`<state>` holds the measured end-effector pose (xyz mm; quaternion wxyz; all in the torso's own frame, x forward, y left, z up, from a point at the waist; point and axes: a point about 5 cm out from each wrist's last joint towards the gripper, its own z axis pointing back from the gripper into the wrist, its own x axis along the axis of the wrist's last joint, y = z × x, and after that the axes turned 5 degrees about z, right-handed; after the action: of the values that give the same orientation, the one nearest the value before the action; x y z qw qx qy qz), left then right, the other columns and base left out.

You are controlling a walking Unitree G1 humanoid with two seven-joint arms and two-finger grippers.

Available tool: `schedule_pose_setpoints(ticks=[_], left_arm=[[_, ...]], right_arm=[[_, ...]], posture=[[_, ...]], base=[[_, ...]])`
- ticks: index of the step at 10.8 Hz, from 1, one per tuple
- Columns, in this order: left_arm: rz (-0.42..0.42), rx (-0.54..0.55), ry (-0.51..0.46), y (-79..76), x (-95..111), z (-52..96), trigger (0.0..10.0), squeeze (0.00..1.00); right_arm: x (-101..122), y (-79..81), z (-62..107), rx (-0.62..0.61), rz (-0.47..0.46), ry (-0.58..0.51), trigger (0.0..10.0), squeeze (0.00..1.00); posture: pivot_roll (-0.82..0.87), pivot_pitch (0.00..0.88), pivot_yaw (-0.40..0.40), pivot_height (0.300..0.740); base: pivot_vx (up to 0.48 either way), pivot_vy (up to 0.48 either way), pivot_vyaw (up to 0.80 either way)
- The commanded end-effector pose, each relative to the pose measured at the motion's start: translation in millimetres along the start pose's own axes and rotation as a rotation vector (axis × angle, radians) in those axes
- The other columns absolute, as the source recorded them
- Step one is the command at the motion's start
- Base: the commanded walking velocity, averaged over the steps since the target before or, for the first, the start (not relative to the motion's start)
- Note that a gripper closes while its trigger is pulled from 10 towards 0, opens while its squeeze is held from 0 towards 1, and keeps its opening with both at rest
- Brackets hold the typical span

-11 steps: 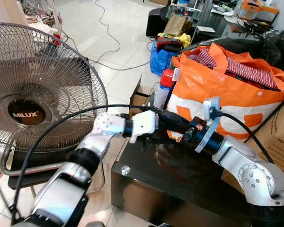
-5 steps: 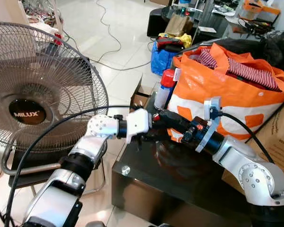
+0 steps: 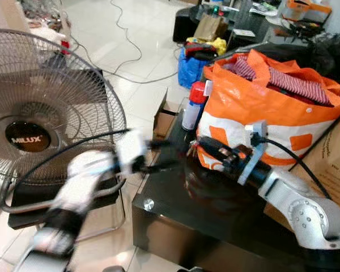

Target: Hang keys on a hook

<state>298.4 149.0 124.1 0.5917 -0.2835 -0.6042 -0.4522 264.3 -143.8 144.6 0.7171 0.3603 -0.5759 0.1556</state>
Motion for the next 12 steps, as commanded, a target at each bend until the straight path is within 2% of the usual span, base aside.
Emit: schedule_pose_setpoints(ticks=[1, 3, 4, 5, 6, 7, 8, 9, 11, 12], left_arm=[[0.001, 0.084, -0.007, 6.0, 8, 4.2, 10.0, 1.00], [0.067, 0.373, 0.003, 13.6, 9, 20.5, 10.0, 1.00], [0.112, 0.587, -0.011, 16.7, 7, 34.5, 10.0, 0.80], [0.138, 0.790, 0.052, 16.2, 0, 50.6, 10.0, 0.41], [0.094, 0.850, 0.074, 13.4, -3, 59.7, 10.0, 0.21], [0.048, 0.943, 0.156, 14.2, -9, 75.5, 10.0, 0.11], [0.101, 1.016, 0.151, 20.1, -9, 87.7, 10.0, 0.00], [0.125, 1.008, 0.155, 17.8, -9, 88.5, 10.0, 0.00], [0.159, 0.969, 0.173, -8.3, -17, 69.3, 10.0, 0.00], [0.146, 0.955, 0.176, -13.1, -20, 61.2, 10.0, 0.00]], right_arm=[[1, -10.9, 5.1, -0.092, -0.010, 0.009, 0.0, 0.00], [-5, -18.9, 8.7, -0.212, 0.098, 0.084, 0.0, 0.00], [-12, -25.8, 11.2, -0.346, 0.157, 0.085, 0.0, 0.00], [-16, -31.6, 15.9, -0.518, 0.205, 0.059, 0.0, 0.00], [-19, -32.0, 18.5, -0.581, 0.213, 0.053, 0.9, 0.00], [-23, -32.2, 21.5, -0.670, 0.214, 0.028, 10.0, 0.00], [-29, -33.0, 23.7, -0.737, 0.203, 0.030, 10.0, 0.00], [-32, -33.1, 23.9, -0.757, 0.227, 0.049, 10.0, 0.00], [-37, -34.8, 25.5, -0.812, 0.266, 0.069, 10.0, 0.00], [-37, -32.4, 22.6, -0.791, 0.295, 0.062, 10.0, 0.00]], posture=[[0.03, 0.000, -0.080, 0.740], [0.02, 0.000, -0.078, 0.740], [0.03, 0.000, -0.094, 0.740], [0.04, 0.000, -0.111, 0.740], [0.04, 0.000, -0.111, 0.740], [0.04, 0.000, -0.123, 0.740], [0.04, 0.000, -0.127, 0.740], [0.04, 0.000, -0.127, 0.740], [0.03, 0.000, -0.119, 0.740], [0.03, 0.000, -0.123, 0.740]], base=[[0.000, 0.000, 0.00], [0.000, 0.000, 0.00], [0.000, 0.000, 0.00], [0.000, 0.000, 0.00], [0.000, 0.000, 0.00], [0.000, 0.000, 0.00], [0.000, 0.000, 0.00], [0.000, 0.000, 0.00], [0.000, 0.000, 0.00], [0.000, 0.000, 0.00]])
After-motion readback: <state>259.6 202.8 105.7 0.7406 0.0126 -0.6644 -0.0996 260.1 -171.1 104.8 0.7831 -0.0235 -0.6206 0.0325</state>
